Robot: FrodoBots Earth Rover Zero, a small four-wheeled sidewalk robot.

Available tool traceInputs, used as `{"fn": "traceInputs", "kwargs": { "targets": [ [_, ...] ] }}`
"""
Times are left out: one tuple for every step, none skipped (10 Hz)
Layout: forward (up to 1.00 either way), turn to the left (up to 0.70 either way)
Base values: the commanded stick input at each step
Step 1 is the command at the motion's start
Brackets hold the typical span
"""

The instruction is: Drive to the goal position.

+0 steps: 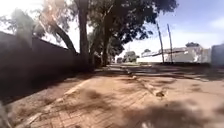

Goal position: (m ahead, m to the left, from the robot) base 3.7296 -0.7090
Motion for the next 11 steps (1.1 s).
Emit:
{"fn": "traceInputs", "kwargs": {
  "targets": [
    [0.69, 0.00],
    [0.69, 0.00],
    [0.69, 0.00],
    [0.69, 0.00],
    [0.69, 0.00],
    [0.69, 0.00],
    [0.69, 0.00],
    [0.69, 0.00],
    [0.69, 0.00],
    [0.69, 0.00],
    [0.69, 0.00]
  ]
}}
